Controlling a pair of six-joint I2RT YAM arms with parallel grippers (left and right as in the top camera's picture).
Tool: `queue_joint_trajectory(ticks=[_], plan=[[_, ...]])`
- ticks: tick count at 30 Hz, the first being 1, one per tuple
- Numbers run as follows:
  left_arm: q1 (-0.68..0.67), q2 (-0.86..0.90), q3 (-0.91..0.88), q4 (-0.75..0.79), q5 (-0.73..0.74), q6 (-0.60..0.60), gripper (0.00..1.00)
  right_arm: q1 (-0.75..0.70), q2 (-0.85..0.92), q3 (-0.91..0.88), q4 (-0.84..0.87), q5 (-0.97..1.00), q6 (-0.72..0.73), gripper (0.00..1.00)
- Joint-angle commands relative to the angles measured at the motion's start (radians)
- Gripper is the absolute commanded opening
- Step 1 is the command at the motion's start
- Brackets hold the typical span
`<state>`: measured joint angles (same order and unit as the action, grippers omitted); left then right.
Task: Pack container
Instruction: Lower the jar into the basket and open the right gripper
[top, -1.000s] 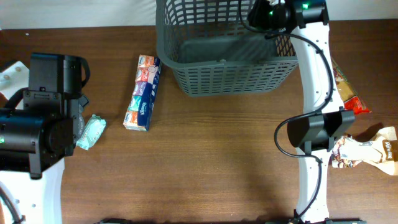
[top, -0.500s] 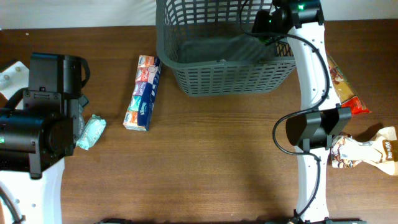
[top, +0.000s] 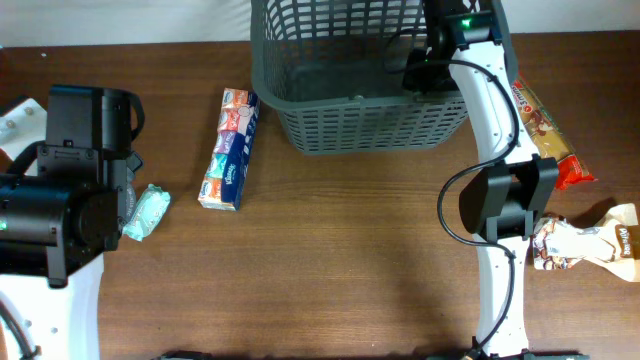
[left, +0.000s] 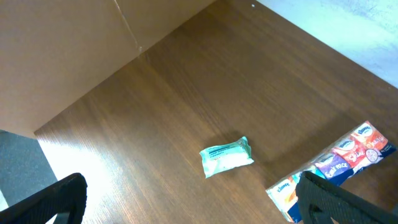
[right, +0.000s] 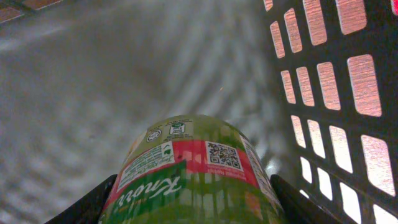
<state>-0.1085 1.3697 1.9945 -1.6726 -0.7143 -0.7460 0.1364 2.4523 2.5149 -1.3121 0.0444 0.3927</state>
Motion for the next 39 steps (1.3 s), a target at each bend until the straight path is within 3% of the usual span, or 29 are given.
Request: queue_joint_trajectory(ticks=[1,5,11,31,36,39], plan=[[0.006,-0.01,0.01,-0.001,-0.007,-0.009,0.99,0.0,-0.005,-0.002,0.006,0.018,0.005,0.1],[0.006,-0.01,0.01,-0.001,-0.007,-0.01,0.99,0.001,-0.005,-0.002,0.006,0.016,0.006,0.14],[0.006,-0.01,0.01,-0.001,-0.007,-0.009,0.99,0.001,-0.005,-0.002,0.005,0.011,0.006,0.35],[0.006,-0.01,0.01,-0.001,-0.007,-0.01,0.99,0.001,-0.005,-0.045,0.006,0.009,0.006,0.38],[0.006,-0.01,0.01,-0.001,-0.007,-0.01,0.99,0.001,-0.005,-0.061,0.006,0.009,0.006,0.45],[0.006,-0.01,0.01,-0.001,-0.007,-0.01,0.99,0.001,-0.005,-0.061,0.006,0.009,0.006,0.59]])
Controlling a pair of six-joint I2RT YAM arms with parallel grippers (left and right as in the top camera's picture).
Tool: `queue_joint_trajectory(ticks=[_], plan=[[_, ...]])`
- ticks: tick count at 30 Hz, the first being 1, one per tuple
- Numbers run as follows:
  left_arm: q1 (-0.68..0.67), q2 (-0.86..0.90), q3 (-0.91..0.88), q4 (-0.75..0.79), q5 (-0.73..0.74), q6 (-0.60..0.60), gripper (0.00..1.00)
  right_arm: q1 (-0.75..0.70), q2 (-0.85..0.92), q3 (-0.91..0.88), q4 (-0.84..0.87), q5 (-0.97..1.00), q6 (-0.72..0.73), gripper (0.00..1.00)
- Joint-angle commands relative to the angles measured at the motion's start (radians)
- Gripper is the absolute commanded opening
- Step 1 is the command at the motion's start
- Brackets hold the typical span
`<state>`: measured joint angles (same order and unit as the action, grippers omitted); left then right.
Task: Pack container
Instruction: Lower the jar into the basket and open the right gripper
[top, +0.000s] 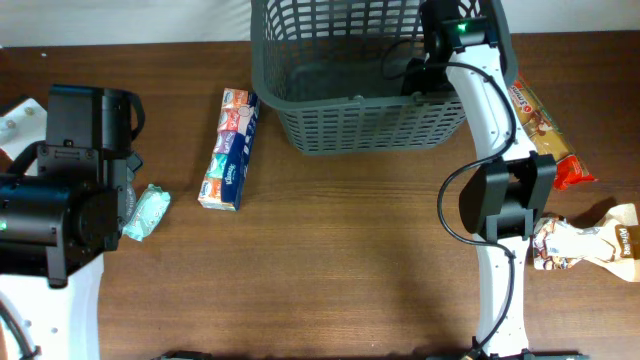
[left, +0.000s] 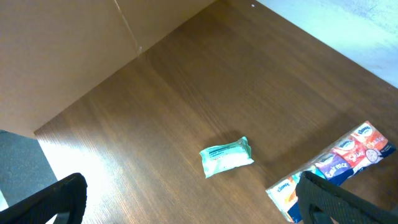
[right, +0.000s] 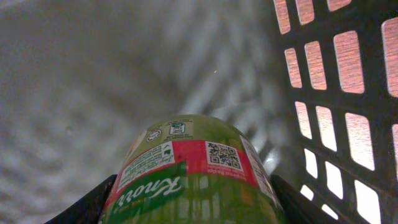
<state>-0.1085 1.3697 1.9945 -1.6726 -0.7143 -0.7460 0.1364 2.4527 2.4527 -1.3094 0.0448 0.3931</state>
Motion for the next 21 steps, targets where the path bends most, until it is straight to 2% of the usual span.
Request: queue_joint_trajectory(ticks=[1,6,16,21], plan=[[0.006,-0.01,0.01,-0.001,-0.007,-0.009,0.99,0.001,-0.006,0.002,0.003,0.008,0.005,0.66],[0.006,-0.01,0.01,-0.001,-0.007,-0.009,0.99,0.001,-0.006,0.002,0.003,-0.01,0.005,1.0],[0.006,-0.01,0.01,-0.001,-0.007,-0.009,0.99,0.001,-0.006,0.021,0.004,-0.016,-0.008,0.99],[0.006,-0.01,0.01,-0.001,-0.007,-0.01,0.99,0.001,-0.008,0.175,-0.021,-0.079,-0.075,0.99]])
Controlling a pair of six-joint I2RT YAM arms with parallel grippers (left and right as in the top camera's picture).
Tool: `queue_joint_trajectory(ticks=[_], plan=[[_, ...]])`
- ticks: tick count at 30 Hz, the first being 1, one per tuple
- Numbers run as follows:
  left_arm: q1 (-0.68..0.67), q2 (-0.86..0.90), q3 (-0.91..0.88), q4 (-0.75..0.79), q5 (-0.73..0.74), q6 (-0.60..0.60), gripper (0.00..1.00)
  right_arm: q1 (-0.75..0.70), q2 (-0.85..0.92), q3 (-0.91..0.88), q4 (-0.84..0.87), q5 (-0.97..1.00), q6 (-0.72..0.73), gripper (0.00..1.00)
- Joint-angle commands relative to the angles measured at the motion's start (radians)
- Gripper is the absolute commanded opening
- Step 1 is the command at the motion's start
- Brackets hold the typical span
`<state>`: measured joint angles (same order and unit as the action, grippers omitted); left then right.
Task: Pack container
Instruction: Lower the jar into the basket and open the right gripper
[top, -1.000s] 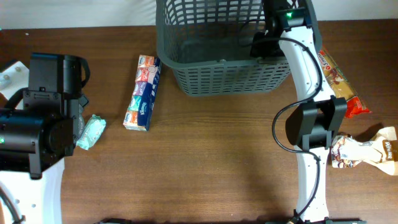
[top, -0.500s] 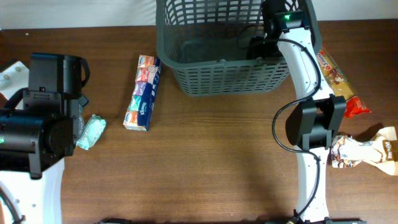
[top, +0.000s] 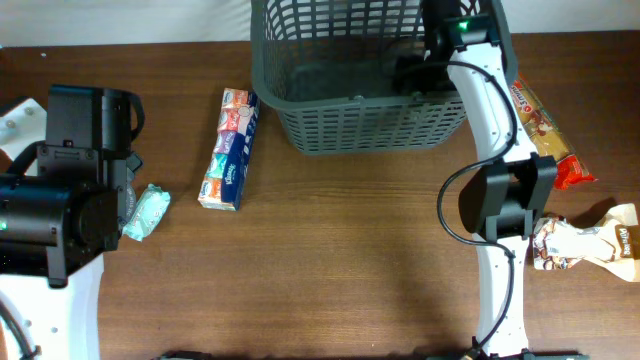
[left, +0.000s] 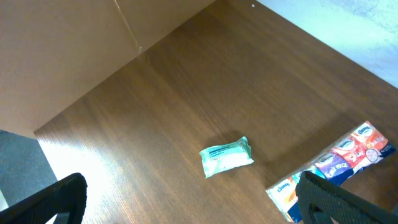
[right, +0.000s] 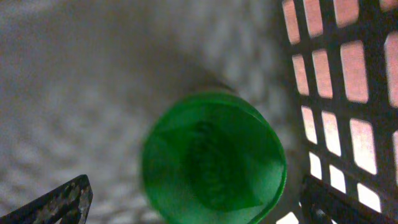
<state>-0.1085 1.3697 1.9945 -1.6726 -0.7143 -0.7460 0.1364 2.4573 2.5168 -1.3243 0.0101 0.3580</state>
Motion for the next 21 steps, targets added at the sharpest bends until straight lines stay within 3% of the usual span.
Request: queue_joint_trajectory(ticks=[1,10,16,21], plan=[[0.006,-0.01,0.01,-0.001,-0.007,-0.01,0.99,0.001,-0.014,0.159,-0.02,-0.048,-0.04,0.99],[0.006,-0.01,0.01,-0.001,-0.007,-0.009,0.99,-0.008,-0.058,0.63,-0.15,-0.044,-0.052,0.99],[0.006,-0.01,0.01,-0.001,-0.007,-0.01,0.99,-0.069,-0.228,0.62,-0.217,0.106,-0.042,0.99],[0.006,-0.01,0.01,-0.001,-0.007,-0.009,0.99,-0.192,-0.324,0.612,-0.375,0.302,0.069,0.99]])
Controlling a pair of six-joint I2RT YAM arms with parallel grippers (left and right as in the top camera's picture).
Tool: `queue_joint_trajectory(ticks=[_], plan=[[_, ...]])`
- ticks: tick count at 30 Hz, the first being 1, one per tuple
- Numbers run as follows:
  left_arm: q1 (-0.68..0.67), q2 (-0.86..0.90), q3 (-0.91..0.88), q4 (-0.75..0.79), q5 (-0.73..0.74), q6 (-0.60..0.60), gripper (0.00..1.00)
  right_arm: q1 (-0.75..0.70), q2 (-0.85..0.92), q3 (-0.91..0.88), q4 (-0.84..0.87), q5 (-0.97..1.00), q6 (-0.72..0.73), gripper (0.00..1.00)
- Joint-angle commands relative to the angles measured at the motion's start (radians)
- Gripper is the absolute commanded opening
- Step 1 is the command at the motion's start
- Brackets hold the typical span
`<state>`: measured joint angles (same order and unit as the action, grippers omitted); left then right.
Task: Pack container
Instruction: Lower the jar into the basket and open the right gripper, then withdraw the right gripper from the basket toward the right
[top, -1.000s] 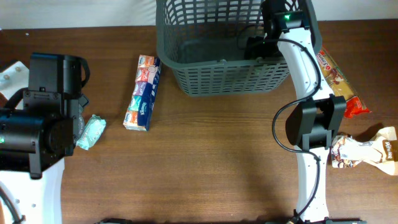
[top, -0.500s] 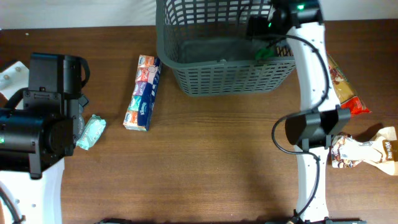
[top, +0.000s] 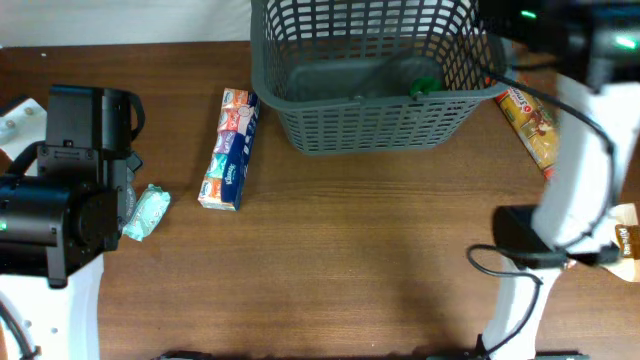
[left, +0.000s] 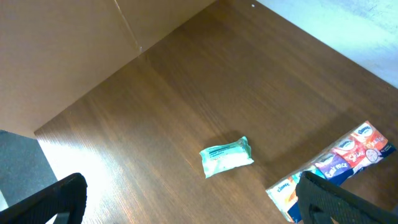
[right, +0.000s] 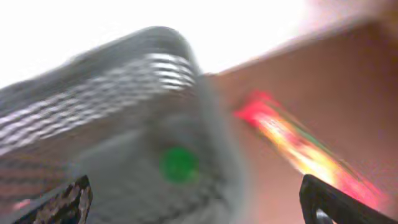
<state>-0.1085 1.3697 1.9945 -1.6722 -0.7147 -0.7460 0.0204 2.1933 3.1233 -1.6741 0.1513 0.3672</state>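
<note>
The grey plastic basket (top: 300, 100) stands at the table's far middle. Inside it, by the right wall, is a jar of which only the green lid (top: 424, 86) shows; the right wrist view has it as a blurred green spot (right: 179, 165). My right gripper (right: 196, 204) hangs open and empty, high above the basket's right side, in a blurred view. At the left, my left gripper (left: 193, 205) is open over the table, above a mint-green wipes packet (left: 226, 157) and a colourful tissue multipack (top: 230, 150).
A long orange-red snack packet (top: 530, 120) lies right of the basket, seen as a red-yellow streak (right: 292, 143) in the right wrist view. Another wrapper (top: 625, 240) lies at the right edge. The left arm's black body (top: 70, 200) covers the table's left side.
My right gripper was open just above the jar's green lid inside the basket. Now it is high outside the basket, further right. The jar stays in the basket. The left arm is unchanged.
My right gripper held a green Knorr jar inside the basket, then held it closer to the basket floor by the right wall. Then it stood open above the jar's lid. Now it is out of the basket and the jar remains inside.
</note>
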Motion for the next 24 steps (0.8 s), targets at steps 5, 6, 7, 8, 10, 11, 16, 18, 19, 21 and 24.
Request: queue_joint_trajectory(ticks=[5,6,7,8,10,11,16,18,19,21,24], plan=[[0.006,-0.01,0.01,-0.002,-0.007,-0.01,0.99,-0.223,-0.161,-0.037,-0.025,0.113,0.1,0.99],[0.006,-0.01,0.01,-0.002,-0.007,-0.01,0.99,-0.249,-0.184,-0.049,-0.025,0.109,0.119,0.99],[0.006,-0.01,0.01,-0.002,-0.006,-0.01,0.99,-0.277,-0.209,-0.068,-0.025,0.107,0.135,0.99],[0.006,-0.01,0.01,-0.002,-0.007,-0.01,0.99,-0.304,-0.236,-0.095,-0.025,0.107,0.14,0.99],[0.006,-0.01,0.01,-0.002,-0.007,-0.009,0.99,-0.358,-0.296,-0.178,-0.025,0.108,0.14,0.99],[0.006,-0.01,0.01,-0.002,-0.007,-0.01,0.99,-0.386,-0.333,-0.237,-0.025,0.11,0.14,0.99],[0.006,-0.01,0.01,-0.002,-0.007,-0.01,0.99,-0.562,-0.581,-0.679,-0.025,0.123,0.195,0.99],[0.006,-0.01,0.01,-0.002,-0.007,-0.01,0.99,-0.65,-0.681,-0.876,-0.024,0.123,0.231,0.99],[0.006,-0.01,0.01,-0.002,-0.007,-0.01,0.99,-0.688,-0.716,-0.95,-0.023,0.122,0.249,0.99],[0.006,-0.01,0.01,-0.002,-0.006,-0.009,0.99,-0.769,-0.791,-1.122,0.02,0.101,0.27,0.99],[0.006,-0.01,0.01,-0.002,-0.007,-0.01,0.99,-0.837,-0.845,-1.296,0.131,-0.014,0.27,0.99]])
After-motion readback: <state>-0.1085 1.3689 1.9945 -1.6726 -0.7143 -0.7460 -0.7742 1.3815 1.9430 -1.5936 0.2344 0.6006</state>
